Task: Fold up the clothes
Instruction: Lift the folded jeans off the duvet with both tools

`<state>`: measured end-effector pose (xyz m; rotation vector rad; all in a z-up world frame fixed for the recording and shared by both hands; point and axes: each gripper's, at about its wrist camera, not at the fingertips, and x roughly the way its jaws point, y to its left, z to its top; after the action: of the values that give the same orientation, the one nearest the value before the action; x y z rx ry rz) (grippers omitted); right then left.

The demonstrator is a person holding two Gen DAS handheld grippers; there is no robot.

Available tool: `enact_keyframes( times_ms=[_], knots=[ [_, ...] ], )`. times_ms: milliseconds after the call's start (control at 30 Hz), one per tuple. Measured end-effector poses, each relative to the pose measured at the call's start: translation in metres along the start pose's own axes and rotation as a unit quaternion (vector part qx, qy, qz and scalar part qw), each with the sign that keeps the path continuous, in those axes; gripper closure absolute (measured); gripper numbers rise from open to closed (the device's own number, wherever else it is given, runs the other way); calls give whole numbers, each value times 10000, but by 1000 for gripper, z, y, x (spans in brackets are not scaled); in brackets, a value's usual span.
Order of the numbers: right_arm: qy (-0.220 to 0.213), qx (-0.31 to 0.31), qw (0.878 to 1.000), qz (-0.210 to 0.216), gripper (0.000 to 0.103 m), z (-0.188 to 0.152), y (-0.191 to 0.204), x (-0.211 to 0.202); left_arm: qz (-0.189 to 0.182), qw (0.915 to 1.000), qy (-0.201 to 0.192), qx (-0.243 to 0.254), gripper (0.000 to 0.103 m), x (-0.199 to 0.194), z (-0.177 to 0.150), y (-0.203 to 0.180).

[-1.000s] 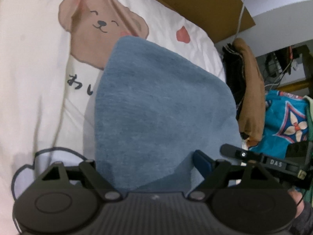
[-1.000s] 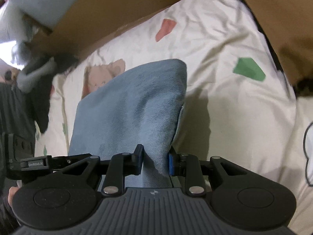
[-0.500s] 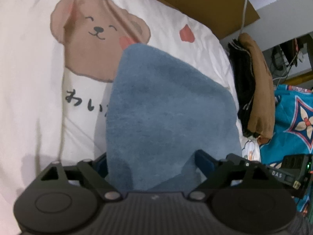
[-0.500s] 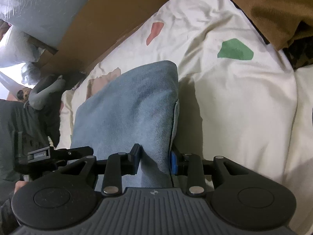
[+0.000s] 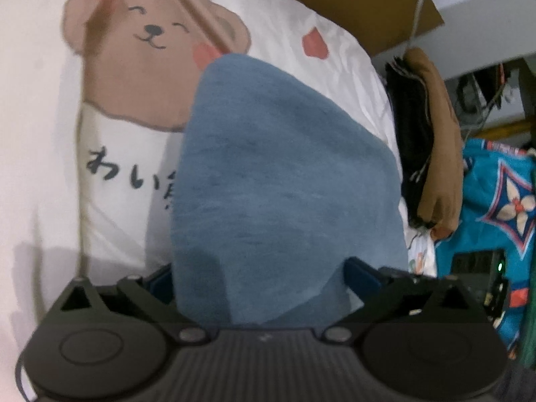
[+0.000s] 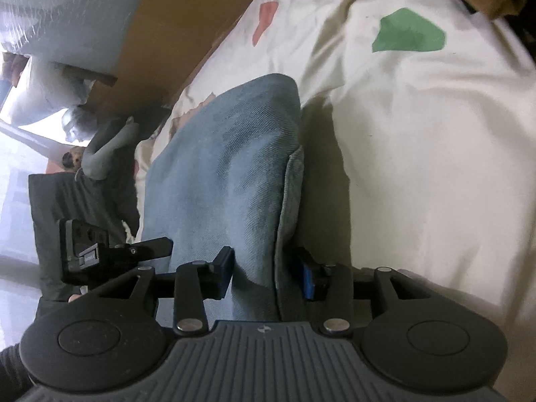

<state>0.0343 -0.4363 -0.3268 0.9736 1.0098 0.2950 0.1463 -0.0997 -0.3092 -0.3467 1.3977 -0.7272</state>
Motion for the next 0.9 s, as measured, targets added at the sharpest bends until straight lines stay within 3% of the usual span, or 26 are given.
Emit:
enact_keyframes(
  times_ms=[233,400,667,900],
  knots=[
    [67,-64,9999,-124,59,3,13,17,204,9998,-62,0,14,-5,-1,-5],
    [45,-338,9978,-574,72,0,39,15,373,9990,-211,111,22,-8,-5,-11],
    [-13,-799,9893,-1224,76,-11,78,10,655,9968,-235,381,34,-20,-4,-22],
    [-59,-652,9910,-1168,69,-15,66,6,463,9987,-139,183,29,-10,-2,-6]
  ],
)
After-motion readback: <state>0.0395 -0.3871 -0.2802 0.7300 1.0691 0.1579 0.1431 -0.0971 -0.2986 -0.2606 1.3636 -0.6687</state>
